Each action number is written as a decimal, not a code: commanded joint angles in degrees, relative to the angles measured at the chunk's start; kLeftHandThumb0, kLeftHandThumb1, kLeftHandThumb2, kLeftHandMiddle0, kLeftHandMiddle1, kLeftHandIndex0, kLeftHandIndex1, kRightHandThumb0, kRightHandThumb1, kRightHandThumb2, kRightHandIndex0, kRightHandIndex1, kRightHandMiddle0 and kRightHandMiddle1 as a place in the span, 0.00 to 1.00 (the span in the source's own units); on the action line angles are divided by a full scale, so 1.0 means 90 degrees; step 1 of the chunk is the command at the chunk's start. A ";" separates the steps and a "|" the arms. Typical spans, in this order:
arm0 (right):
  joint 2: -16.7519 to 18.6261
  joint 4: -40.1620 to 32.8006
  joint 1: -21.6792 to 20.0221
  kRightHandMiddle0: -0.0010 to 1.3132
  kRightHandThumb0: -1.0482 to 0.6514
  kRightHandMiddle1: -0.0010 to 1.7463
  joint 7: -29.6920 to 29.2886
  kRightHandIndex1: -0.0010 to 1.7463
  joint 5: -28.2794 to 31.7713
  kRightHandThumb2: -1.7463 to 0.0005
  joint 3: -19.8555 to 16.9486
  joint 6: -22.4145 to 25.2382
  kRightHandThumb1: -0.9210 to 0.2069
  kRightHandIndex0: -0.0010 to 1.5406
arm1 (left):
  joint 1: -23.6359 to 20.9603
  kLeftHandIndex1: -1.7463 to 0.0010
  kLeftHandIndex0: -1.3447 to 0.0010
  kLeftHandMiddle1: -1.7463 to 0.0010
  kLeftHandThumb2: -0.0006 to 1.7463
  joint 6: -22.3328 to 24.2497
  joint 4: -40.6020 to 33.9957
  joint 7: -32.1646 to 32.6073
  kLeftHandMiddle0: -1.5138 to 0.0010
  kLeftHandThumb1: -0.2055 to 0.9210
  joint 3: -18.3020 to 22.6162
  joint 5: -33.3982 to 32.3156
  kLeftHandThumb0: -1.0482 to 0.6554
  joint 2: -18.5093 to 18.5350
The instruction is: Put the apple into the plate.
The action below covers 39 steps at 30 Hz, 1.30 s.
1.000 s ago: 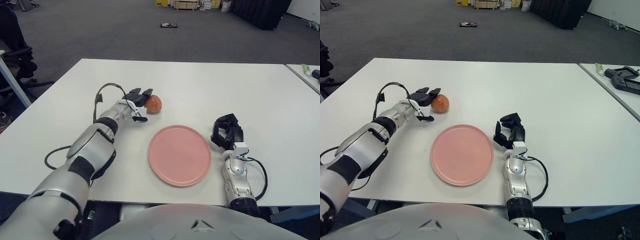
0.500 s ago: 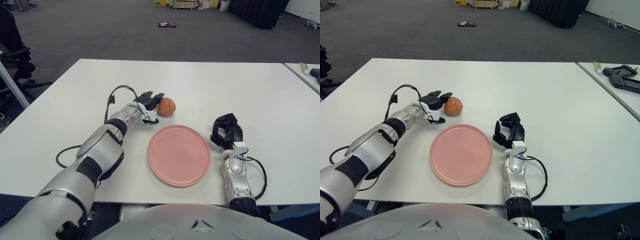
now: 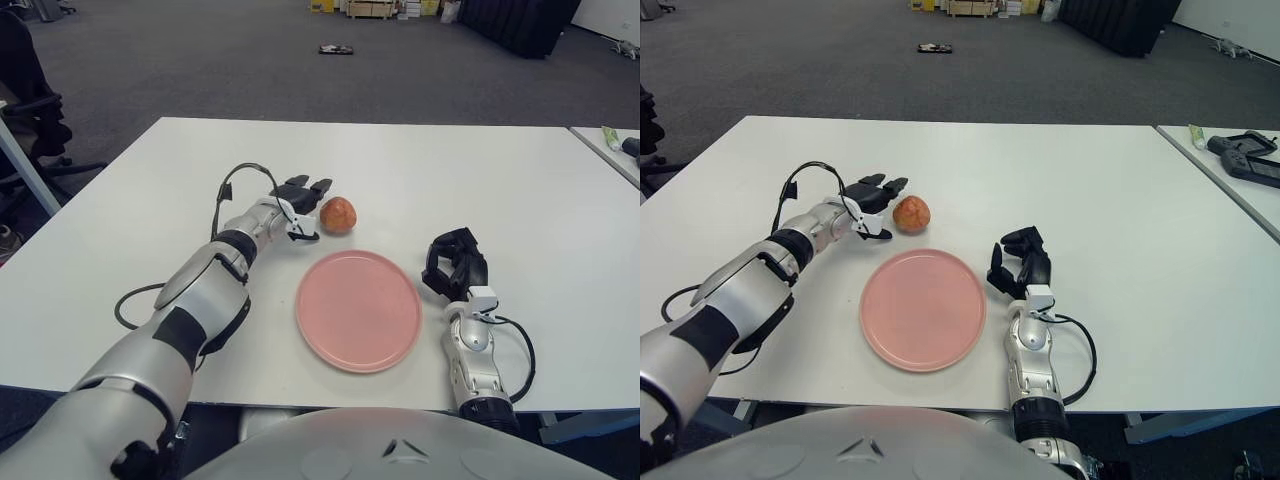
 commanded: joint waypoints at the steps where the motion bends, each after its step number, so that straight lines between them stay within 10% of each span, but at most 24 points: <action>1: 0.0047 0.0160 0.0231 0.34 0.37 1.00 -0.0051 1.00 0.0024 0.39 -0.0048 0.0271 0.35 0.47 | -0.0250 1.00 1.00 1.00 0.40 -0.0019 0.0041 0.0069 1.00 0.73 0.0034 0.0026 0.10 -0.0031; 39: 0.0007 0.0204 0.0177 0.33 0.37 1.00 0.0027 1.00 0.0065 0.41 -0.0018 0.0277 0.33 0.49 | -0.0721 1.00 1.00 1.00 0.48 -0.0276 -0.0009 -0.0387 1.00 0.59 0.0192 -0.0031 0.14 -0.0010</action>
